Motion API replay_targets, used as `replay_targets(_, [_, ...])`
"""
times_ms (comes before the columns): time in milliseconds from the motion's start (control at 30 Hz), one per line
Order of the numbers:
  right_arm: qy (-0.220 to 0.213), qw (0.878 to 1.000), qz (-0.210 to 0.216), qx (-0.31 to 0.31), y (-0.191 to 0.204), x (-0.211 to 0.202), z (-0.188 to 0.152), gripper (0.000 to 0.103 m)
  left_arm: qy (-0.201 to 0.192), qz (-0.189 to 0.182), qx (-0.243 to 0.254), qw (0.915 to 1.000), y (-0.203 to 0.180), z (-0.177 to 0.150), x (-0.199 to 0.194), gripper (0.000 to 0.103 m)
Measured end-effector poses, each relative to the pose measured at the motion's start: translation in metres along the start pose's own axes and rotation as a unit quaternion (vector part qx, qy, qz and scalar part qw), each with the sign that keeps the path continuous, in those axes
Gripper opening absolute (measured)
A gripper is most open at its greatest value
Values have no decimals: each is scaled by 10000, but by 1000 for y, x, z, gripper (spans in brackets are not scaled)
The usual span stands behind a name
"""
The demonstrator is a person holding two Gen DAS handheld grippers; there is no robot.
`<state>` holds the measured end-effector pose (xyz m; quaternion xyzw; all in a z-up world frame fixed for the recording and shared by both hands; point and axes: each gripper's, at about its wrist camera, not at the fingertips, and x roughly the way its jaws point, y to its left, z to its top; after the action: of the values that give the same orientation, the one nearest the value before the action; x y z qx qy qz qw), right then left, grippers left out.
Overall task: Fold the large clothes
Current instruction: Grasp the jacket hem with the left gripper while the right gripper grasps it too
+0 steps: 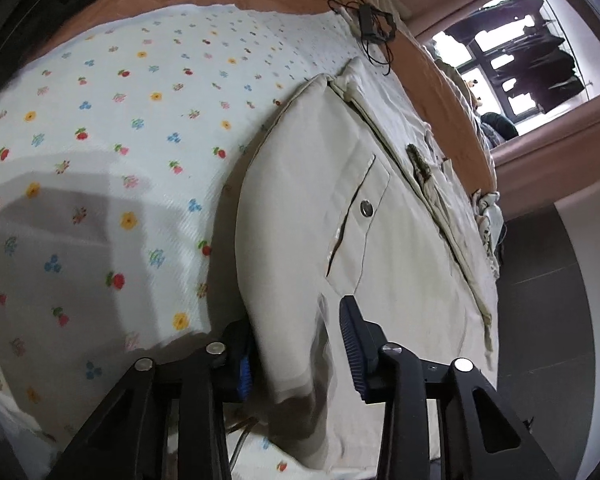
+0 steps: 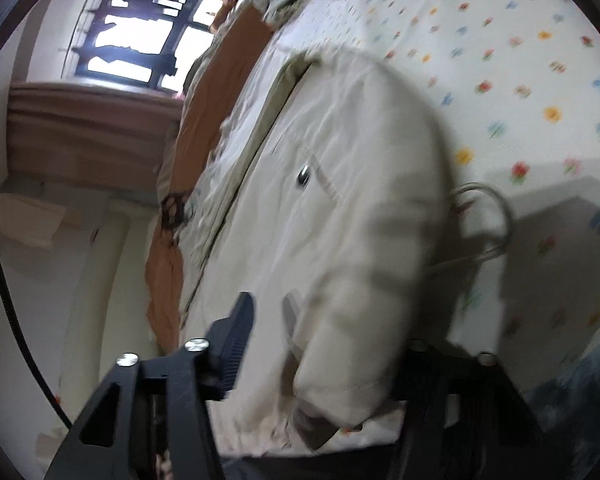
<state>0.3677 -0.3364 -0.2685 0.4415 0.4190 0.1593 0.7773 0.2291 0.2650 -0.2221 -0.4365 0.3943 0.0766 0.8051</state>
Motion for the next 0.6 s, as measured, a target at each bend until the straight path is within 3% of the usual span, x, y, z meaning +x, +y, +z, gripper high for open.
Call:
replay_targets(100, [-151,9998,-121,60,-3,1,4,25,-77,136,-96,9998,-1,-1,1,13])
replay_targets(167, [-210,9997,-121,106,-4,-1,4,20,-208,65,-156,9996,-3,-3,-2,11])
replay_targets(300, [-411,9991,8,131,3,-19,2,15,-506,-275,-219,9981,-12,-7,-25,7])
replay_targets(600, [-809,9950,513,-296,49,-74,-1,15,-822,-787,-271,9931,-35,-10,-85,5])
